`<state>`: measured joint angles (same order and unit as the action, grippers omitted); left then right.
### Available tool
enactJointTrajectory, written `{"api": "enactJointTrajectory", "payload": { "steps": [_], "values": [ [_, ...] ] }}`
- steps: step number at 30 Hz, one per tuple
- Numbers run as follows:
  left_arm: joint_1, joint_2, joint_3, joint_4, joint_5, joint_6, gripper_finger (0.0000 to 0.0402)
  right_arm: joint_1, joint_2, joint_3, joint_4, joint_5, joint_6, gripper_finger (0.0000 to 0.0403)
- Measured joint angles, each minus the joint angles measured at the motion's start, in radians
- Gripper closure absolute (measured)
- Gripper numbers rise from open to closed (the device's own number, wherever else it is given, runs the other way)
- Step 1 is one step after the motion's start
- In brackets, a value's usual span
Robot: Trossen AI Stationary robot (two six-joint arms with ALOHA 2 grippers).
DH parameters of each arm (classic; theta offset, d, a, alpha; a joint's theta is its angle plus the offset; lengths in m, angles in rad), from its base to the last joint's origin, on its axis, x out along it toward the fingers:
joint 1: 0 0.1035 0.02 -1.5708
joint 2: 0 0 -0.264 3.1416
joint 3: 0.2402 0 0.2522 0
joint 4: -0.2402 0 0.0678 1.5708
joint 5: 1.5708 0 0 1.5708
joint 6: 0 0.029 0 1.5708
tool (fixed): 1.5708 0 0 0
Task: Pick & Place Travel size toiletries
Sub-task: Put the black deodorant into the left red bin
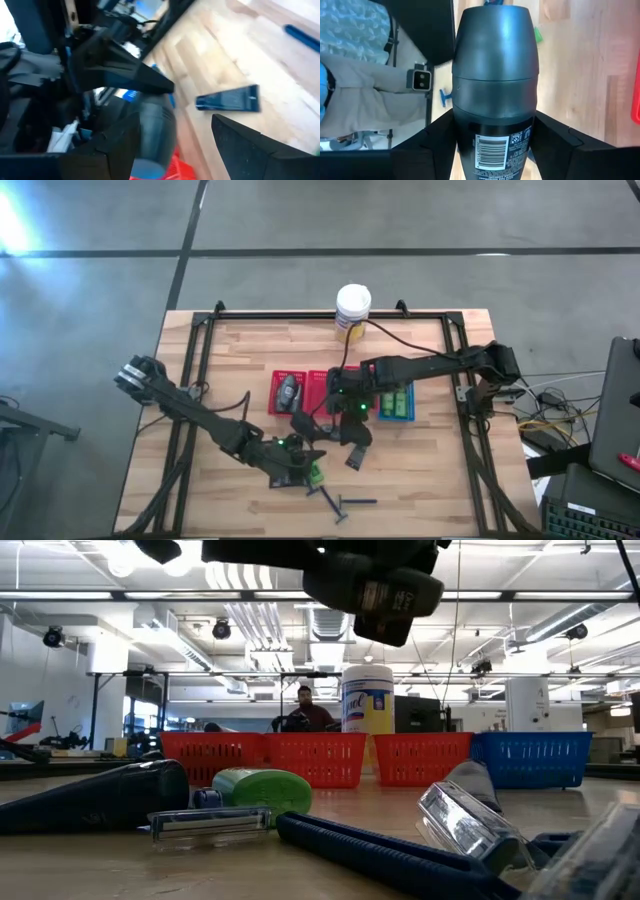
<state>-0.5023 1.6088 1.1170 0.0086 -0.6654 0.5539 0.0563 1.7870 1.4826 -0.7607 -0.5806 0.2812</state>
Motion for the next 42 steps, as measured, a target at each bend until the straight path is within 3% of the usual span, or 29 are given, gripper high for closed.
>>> {"api": "enactJointTrajectory", "payload": {
  "steps": [7,13,28,35,42],
  "values": [
    [0.010,0.006,0.025,0.039,-0.093,0.024,0.0149,0.001,-0.001,0.001,-0.006,-0.011,0.002,0.0205],
    [0.017,0.021,0.026,0.048,-0.028,0.028,0.0149,0.005,0.000,0.001,-0.005,-0.032,0.001,0.0199],
    [0.063,0.044,0.038,0.086,0.010,0.030,0.0150,0.011,0.000,0.037,-0.003,-0.049,-0.029,0.0201],
    [0.063,0.044,0.040,0.073,0.036,0.009,0.0192,0.004,0.000,0.037,-0.004,-0.041,-0.045,0.0203],
    [0.062,0.043,0.043,0.018,0.002,-0.026,0.0193,-0.006,0.001,0.036,-0.004,-0.022,-0.056,0.0182]
  ]
}}
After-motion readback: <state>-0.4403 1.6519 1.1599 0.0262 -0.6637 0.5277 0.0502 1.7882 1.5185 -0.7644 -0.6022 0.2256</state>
